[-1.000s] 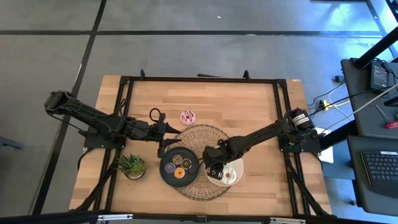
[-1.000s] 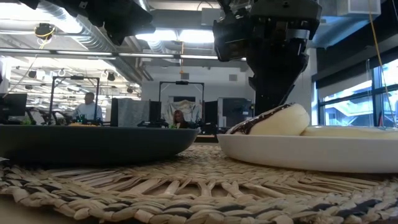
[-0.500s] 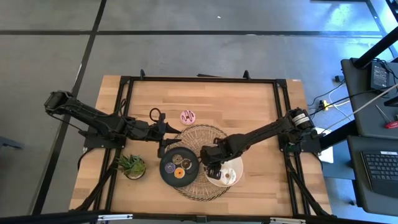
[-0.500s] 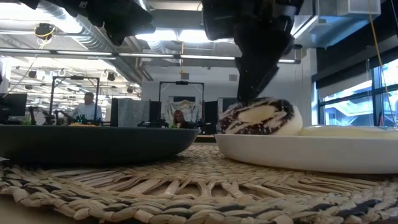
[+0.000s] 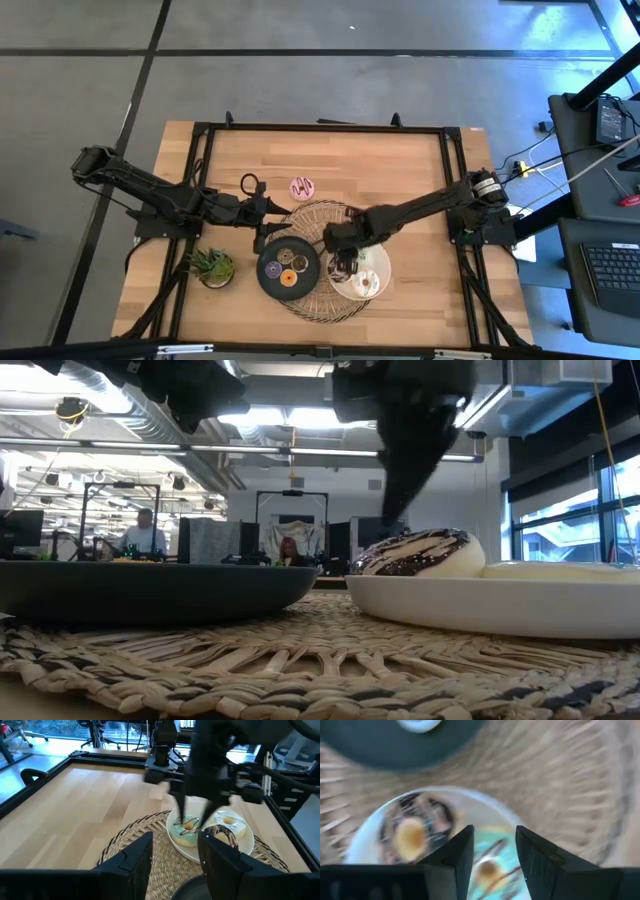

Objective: Pick & Place donuts
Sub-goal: Put the large purple donut on the white plate, then return to Home Position

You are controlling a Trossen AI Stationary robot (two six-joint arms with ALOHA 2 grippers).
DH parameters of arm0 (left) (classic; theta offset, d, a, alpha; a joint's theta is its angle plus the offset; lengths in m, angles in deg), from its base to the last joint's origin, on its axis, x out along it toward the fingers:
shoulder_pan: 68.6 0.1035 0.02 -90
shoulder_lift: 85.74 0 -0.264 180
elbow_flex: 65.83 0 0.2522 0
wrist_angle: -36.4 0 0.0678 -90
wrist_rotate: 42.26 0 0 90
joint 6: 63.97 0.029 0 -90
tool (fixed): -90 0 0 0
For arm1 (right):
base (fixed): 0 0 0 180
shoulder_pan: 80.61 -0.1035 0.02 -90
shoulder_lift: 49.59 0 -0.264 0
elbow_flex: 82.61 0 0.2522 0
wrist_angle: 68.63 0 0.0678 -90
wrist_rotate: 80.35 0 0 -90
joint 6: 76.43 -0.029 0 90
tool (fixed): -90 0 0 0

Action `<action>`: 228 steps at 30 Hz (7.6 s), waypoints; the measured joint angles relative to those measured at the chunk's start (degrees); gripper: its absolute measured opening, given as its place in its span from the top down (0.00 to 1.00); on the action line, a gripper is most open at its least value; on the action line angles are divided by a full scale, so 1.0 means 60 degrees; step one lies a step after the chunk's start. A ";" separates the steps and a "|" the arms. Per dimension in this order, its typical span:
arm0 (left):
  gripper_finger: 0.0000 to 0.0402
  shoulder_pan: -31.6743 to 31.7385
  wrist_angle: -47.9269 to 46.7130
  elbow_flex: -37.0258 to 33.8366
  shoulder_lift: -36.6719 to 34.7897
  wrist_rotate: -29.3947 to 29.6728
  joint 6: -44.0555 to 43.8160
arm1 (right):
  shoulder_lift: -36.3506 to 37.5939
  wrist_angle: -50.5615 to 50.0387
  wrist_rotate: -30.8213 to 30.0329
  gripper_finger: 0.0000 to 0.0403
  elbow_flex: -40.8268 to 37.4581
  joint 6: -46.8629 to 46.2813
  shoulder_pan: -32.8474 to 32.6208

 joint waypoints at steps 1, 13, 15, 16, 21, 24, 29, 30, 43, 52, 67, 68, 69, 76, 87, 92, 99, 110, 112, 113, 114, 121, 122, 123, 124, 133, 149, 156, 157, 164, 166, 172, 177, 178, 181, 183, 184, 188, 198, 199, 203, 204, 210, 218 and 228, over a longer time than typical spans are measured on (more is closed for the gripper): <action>0.62 -0.0004 0.0000 0.0000 0.0000 0.0000 0.0000 | 0.0026 0.0017 -0.0243 0.64 0.0013 0.0332 0.0117; 0.62 -0.0004 -0.0543 0.0004 -0.0182 0.0083 -0.1356 | 0.0051 0.1504 -0.1633 0.64 -0.0088 0.0624 0.2254; 0.63 -0.0004 -0.1023 0.0003 -0.0414 0.0105 -0.1379 | 0.0002 0.2442 -0.1325 0.64 -0.0235 0.0881 0.2663; 0.63 -0.0004 -0.1168 0.0000 -0.0530 0.0115 -0.1459 | -0.0016 0.2803 -0.1136 0.64 -0.0314 0.0968 0.2851; 0.63 -0.0071 -0.1771 0.0004 -0.0998 0.0283 -0.1832 | -0.0433 0.4998 0.0123 0.64 -0.0696 0.1338 0.3661; 0.62 -0.0083 -0.1874 0.0004 -0.1047 0.0309 -0.1832 | -0.0866 0.6082 0.0170 0.64 -0.0748 0.1586 0.3967; 0.63 -0.0076 -0.2000 0.0004 -0.1031 0.0335 -0.1781 | -0.1516 0.6659 0.0170 0.64 -0.0759 0.1189 0.4258; 0.63 -0.0076 -0.2012 0.0004 -0.1031 0.0335 -0.1781 | -0.1614 0.6763 0.0174 0.64 -0.0759 0.1123 0.4313; 0.63 -0.0076 -0.2017 0.0004 -0.1031 0.0333 -0.1756 | -0.2188 0.6847 0.0856 0.54 -0.0755 0.1549 0.4631; 0.62 -0.0076 -0.2007 0.0004 -0.1031 0.0335 -0.1756 | -0.2259 0.6825 0.0506 0.35 -0.0748 0.1384 0.4631; 0.62 -0.0076 -0.2007 0.0004 -0.1031 0.0331 -0.1756 | -0.2259 0.6686 0.0702 0.67 -0.0741 0.1346 0.4617; 0.62 -0.0076 -0.2007 0.0004 -0.1031 0.0331 -0.1756 | -0.2259 0.6679 0.0702 0.69 -0.0741 0.1346 0.4617; 0.62 -0.0076 -0.2007 0.0004 -0.1031 0.0331 -0.1756 | -0.2259 0.6676 0.0702 0.72 -0.0741 0.1346 0.4617; 0.63 -0.0076 -0.2007 0.0004 -0.1031 0.0327 -0.1756 | -0.2209 0.6615 0.0939 0.87 -0.0741 0.1573 0.4620; 0.63 -0.0076 -0.2007 0.0004 -0.1031 0.0327 -0.1756 | -0.0276 0.4044 0.1455 0.96 -0.0759 0.2055 0.4382; 0.62 -0.0076 -0.2007 0.0004 -0.1027 0.0330 -0.1643 | 0.1038 0.1321 0.1443 0.96 -0.0759 0.1935 0.3452; 0.63 -0.0076 -0.2006 0.0004 -0.1027 0.0329 -0.1424 | 0.2915 -0.0172 0.0700 0.96 -0.1483 0.0441 0.1562; 0.62 -0.0073 -0.2002 0.0004 -0.1027 0.0432 -0.1421 | 0.6425 0.4467 0.1250 0.96 -0.6736 -0.2533 -0.0256; 0.62 -0.0073 -0.2004 0.0004 -0.1027 0.0482 -0.1421 | 0.6716 0.5815 0.1539 0.96 -0.7672 -0.2986 -0.0409; 0.62 -0.0073 -0.2004 0.0004 -0.1027 0.0531 -0.1421 | 0.6795 0.6384 0.1628 0.96 -0.8086 -0.3069 -0.0474; 0.63 -0.0076 -0.2004 0.0003 -0.1027 0.0577 -0.1415 | 0.6834 0.6882 0.1709 0.96 -0.8456 -0.3130 -0.0538; 0.62 -0.0069 -0.2004 0.0002 -0.1027 0.1116 -0.1408 | 0.6826 0.9123 0.1570 0.96 -1.0098 -0.3354 -0.0756; 0.62 -0.0067 -0.2004 0.0004 -0.1027 0.1166 -0.1410 | 0.6826 0.9226 0.1573 0.96 -1.0195 -0.3391 -0.0760; 0.62 -0.0063 -0.2004 0.0004 -0.1027 0.1180 -0.1410 | 0.6823 0.9273 0.1571 0.96 -1.0245 -0.3432 -0.0760; 0.62 -0.0063 -0.2004 0.0004 -0.1027 0.1180 -0.1410 | 0.6823 0.9293 0.1573 0.96 -1.0276 -0.3455 -0.0760; 0.63 -0.0066 -0.2004 0.0004 -0.1027 0.1180 -0.1419 | 0.6823 0.9078 0.1413 0.96 -1.0310 -0.3211 -0.0832; 0.63 -0.0066 -0.2004 0.0004 -0.1027 0.1183 -0.1424 | 0.6670 0.8724 0.0910 0.93 -1.0310 -0.2982 -0.0982; 0.62 -0.0066 -0.2004 0.0004 -0.1027 0.1183 -0.1424 | 0.6670 0.8661 0.0910 0.80 -1.0310 -0.2935 -0.0982; 0.63 -0.0066 -0.2004 0.0004 -0.1027 0.1183 -0.1424 | 0.6670 0.8657 0.0910 0.78 -1.0310 -0.2938 -0.0982; 0.63 -0.0066 -0.2004 0.0004 -0.1027 0.1183 -0.1426 | 0.6670 0.8499 0.0910 0.65 -1.0310 -0.2938 -0.0982; 0.62 -0.0066 -0.2004 0.0004 -0.1027 0.1183 -0.1424 | 0.6670 0.8468 0.0913 0.63 -1.0310 -0.2934 -0.0979; 0.63 -0.0066 -0.2006 0.0004 -0.1027 0.1077 -0.1427 | 0.6765 0.8180 0.0912 0.62 -1.0307 -0.2925 -0.0979; 0.63 -0.0066 -0.2006 0.0004 -0.1027 0.1045 -0.1428 | 0.7425 0.7287 0.0912 0.62 -1.0307 -0.2924 -0.0826; 0.63 -0.0066 -0.2005 0.0004 -0.1027 0.1045 -0.1424 | 0.7607 0.7167 0.0910 0.62 -1.0307 -0.2845 -0.0784; 0.62 -0.0066 -0.2004 0.0004 -0.1027 0.1041 -0.1424 | 0.8183 0.6952 0.0912 0.62 -1.0307 -0.2229 -0.0638; 0.62 -0.0066 -0.2007 0.0004 -0.1027 0.0985 -0.1552 | 0.8554 0.6959 0.0907 0.62 -1.0307 -0.1933 -0.0550; 0.62 -0.0066 -0.2034 0.0004 -0.1027 0.0849 -0.1773 | 0.8739 0.6998 0.0909 0.62 -1.0307 -0.1864 -0.0490; 0.63 -0.0066 -0.1557 0.0000 -0.1068 -0.0038 -0.1473 | 0.9635 0.7227 0.0421 0.62 -1.0303 -0.1114 -0.0184; 0.62 -0.0066 -0.1236 -0.0088 -0.2549 -0.1184 -0.0314 | 1.1621 0.6429 0.0213 0.62 -1.0300 0.0826 0.0624; 0.62 -0.0066 -0.1140 -0.0211 -0.2769 -0.1188 -0.0254 | 1.1734 0.6250 0.0214 0.62 -1.0301 0.0825 0.0700; 0.63 -0.0066 -0.0365 -0.1143 -0.3642 -0.1114 -0.0038 | 1.2091 0.6361 0.0218 0.62 -1.0644 0.0882 0.0854; 0.63 -0.0066 -0.0166 -0.1402 -0.3836 -0.1091 -0.0036 | 1.2145 0.6488 0.0220 0.62 -1.0775 0.0860 0.0886; 0.62 -0.0066 0.0084 -0.2536 -0.5301 -0.1171 -0.0077 | 1.2791 0.7127 0.0230 0.62 -1.1658 0.1050 0.1171; 0.63 -0.0066 0.0021 -0.3594 -0.7937 -0.1337 0.0080 | 1.4264 0.7113 0.0582 0.62 -1.1992 0.1122 0.1480; 0.62 -0.0066 -0.0006 -0.4848 -0.9785 -0.1461 -0.0204 | 1.5800 0.6506 0.0950 0.62 -1.2088 0.1579 0.1582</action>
